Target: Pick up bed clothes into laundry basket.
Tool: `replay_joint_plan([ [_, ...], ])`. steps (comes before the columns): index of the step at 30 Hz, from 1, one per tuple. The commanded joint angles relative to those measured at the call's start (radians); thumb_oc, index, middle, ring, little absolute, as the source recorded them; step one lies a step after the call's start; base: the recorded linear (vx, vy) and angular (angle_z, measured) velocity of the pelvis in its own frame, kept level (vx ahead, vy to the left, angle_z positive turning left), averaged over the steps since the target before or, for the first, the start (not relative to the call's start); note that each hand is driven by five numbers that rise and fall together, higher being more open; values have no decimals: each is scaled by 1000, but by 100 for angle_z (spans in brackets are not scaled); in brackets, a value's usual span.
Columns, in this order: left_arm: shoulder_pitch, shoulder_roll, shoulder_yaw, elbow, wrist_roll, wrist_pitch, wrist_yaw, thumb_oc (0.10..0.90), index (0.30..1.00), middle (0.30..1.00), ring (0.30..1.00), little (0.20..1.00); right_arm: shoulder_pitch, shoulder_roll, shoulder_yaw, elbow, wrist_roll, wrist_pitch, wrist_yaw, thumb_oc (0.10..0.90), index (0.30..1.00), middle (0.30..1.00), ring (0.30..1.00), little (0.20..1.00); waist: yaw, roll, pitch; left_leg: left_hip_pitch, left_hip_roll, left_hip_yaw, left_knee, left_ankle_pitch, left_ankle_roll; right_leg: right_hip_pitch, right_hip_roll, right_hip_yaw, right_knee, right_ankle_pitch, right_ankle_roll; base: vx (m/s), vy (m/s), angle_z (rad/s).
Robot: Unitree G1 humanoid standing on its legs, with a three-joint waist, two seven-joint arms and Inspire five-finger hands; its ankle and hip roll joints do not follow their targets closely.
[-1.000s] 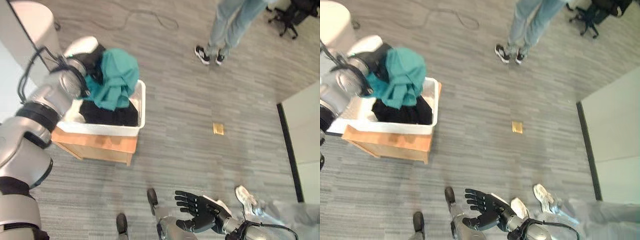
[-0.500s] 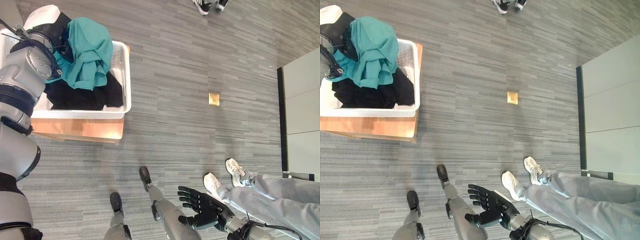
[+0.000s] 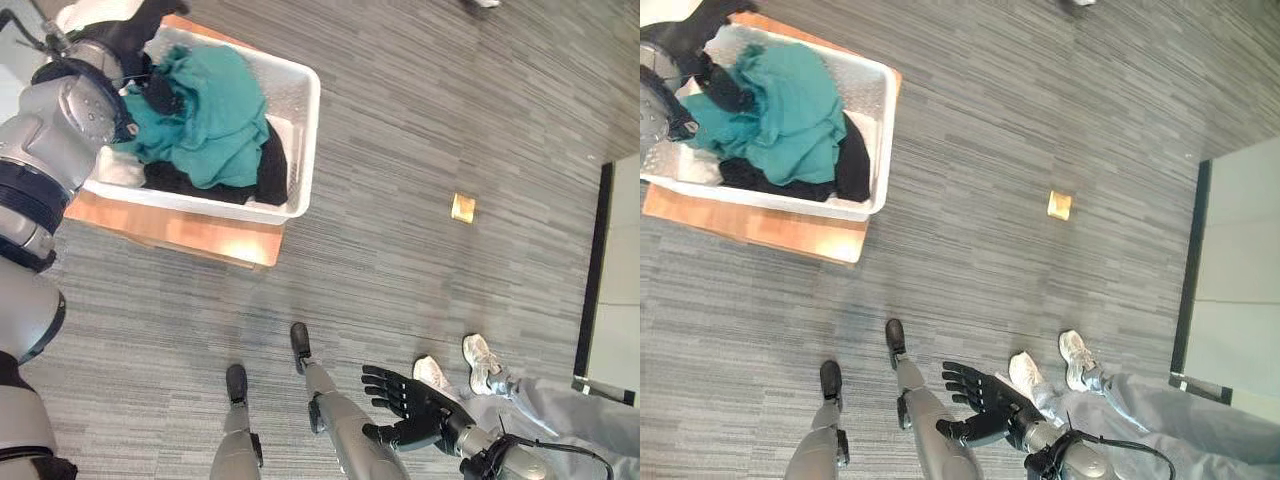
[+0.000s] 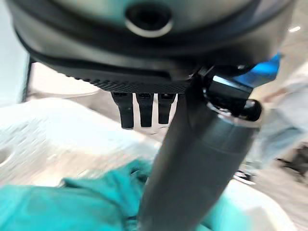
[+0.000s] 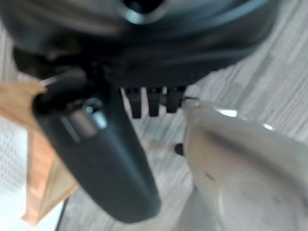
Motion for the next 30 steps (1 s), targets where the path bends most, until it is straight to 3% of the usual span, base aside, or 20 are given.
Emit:
replay_joint_plan([
  [1, -187, -5, 33, -116, -29, -67, 93, 800, 900, 900, 900, 900, 8, -44, -72, 4, -8, -43, 15, 800, 900, 900, 900, 900, 28, 41, -16, -3, -16, -57, -56, 89, -8, 143, -45, -30, 3, -158, 83, -9, -14, 12],
  [5, -186, -5, 33, -116, -29, -67, 93, 800, 900, 900, 900, 900, 8, -45, -72, 4, -8, -43, 15, 800, 900, 900, 900, 900, 28, 41, -16, -3, -16, -58, -56, 89, -8, 143, -45, -31, 3, -158, 83, 0, 0, 5],
  [7, -106, 34, 114, -295, -75, -88, 83, 800, 900, 900, 900, 900, -9, -37, -70, 4, -38, -35, 20, 800, 900, 900, 900, 900, 70, 58, -43, 42, -25, -64, -56, 81, -5, 194, -51, -47, 3, -171, 80, 32, -5, -3],
  [8, 102, 74, 290, -482, -185, -135, 92, 800, 900, 900, 900, 900, -35, 4, -70, 13, -68, -37, 9, 800, 900, 900, 900, 900, 122, 73, -70, 99, -38, -82, -56, 70, -2, 261, -65, -74, 3, -193, 74, 33, 4, -5],
  [10, 153, 81, 339, -505, -178, -128, 90, 800, 900, 900, 900, 900, -31, -16, -68, 13, -68, -37, 9, 800, 900, 900, 900, 900, 111, 90, -71, 102, -40, -84, -56, 74, -2, 266, -67, -77, 3, -190, 74, 15, 18, 14],
  [11, 329, 99, 436, -615, -233, -146, 45, 800, 900, 900, 900, 900, -55, 15, -68, 17, -86, -34, 6, 800, 900, 900, 900, 900, 146, 92, -88, 130, -47, -100, -56, 70, 1, 296, -75, -91, 3, -202, 70, 41, 39, 60],
  [13, 619, 131, 598, -735, -312, -155, -32, 800, 900, 900, 900, 900, -67, 20, -67, 5, -109, -30, 13, 800, 900, 900, 900, 900, 171, 106, -106, 185, -49, -111, -56, 55, 6, 350, -80, -103, 3, -217, 67, 61, 72, 54],
  [15, 901, 111, 762, -806, -408, -150, -92, 800, 900, 900, 900, 900, -85, 33, -66, -9, -127, -29, 17, 800, 900, 900, 900, 900, 189, 111, -133, 216, -53, -113, -56, 51, 12, 382, -85, -105, 3, -221, 63, 23, 78, 6],
  [16, 914, 111, 774, -811, -407, -149, -93, 800, 900, 900, 900, 900, -86, 30, -63, -9, -127, -29, 16, 800, 900, 900, 900, 900, 184, 113, -133, 216, -53, -114, -56, 50, 12, 383, -85, -105, 3, -221, 63, 47, 80, -2],
  [17, 1230, 5, 892, -856, -540, -124, -168, 800, 900, 900, 900, 900, -108, 53, -67, -21, -114, -28, 11, 800, 900, 900, 900, 900, 215, 113, -154, 256, -55, -123, -56, 39, 21, 426, -92, -112, 3, -233, 59, 71, 82, 14],
  [20, 1576, -117, 1002, -916, -581, -94, -227, 800, 900, 900, 900, 900, -120, 71, -69, -33, -118, -38, 12, 800, 900, 900, 900, 900, 250, 117, -182, 297, -65, -146, -56, 28, 35, 482, -109, -137, 3, -245, 55, 80, 114, 21],
  [23, 1722, -289, 1011, -860, -660, -58, -257, 800, 900, 900, 900, 900, -155, 111, -47, -38, -101, -36, 9, 800, 900, 900, 900, 900, 312, 124, -187, 329, -78, -199, -35, 20, 60, 506, -138, -194, 114, -302, 47, 71, 92, 32],
  [25, 1758, -341, 996, -839, -663, -43, -273, 800, 900, 900, 900, 900, -143, 138, -61, -41, -91, -41, 9, 800, 900, 900, 900, 900, 345, 132, -180, 331, -106, -289, 14, 7, 73, 498, -164, -220, 257, -319, 35, 74, 55, 54],
  [26, 1757, -341, 996, -839, -663, -43, -272, 800, 900, 900, 900, 900, -143, 138, -61, -41, -91, -41, 9, 800, 900, 900, 900, 900, 341, 131, -182, 325, -109, -293, 15, 10, 74, 495, -166, -223, 257, -317, 37, 44, 35, 134],
  [27, 1756, -367, 972, -817, -675, -34, -270, 800, 900, 900, 900, 900, -127, 149, -74, -49, -89, -46, 1, 800, 900, 900, 900, 900, 334, 134, -182, 326, -124, -348, 27, 14, 75, 486, -173, -214, 313, -295, 36, 87, -21, 173],
  [28, 1765, -437, 953, -771, -682, -27, -263, 800, 900, 900, 900, 900, -86, 171, -123, -63, -87, -60, -20, 800, 900, 900, 900, 900, 293, 143, -188, 327, -142, -482, 48, 35, 57, 448, -105, -47, 381, -295, 29, 114, -44, 250],
  [30, 1746, -465, 933, -761, -648, -32, -258, 800, 900, 900, 900, 900, -48, 189, -161, -68, -60, -67, -27, 800, 900, 900, 900, 900, 262, 152, -200, 316, -152, -576, 57, 60, 35, 438, -34, 145, 353, -321, 21, 104, -93, 302],
])
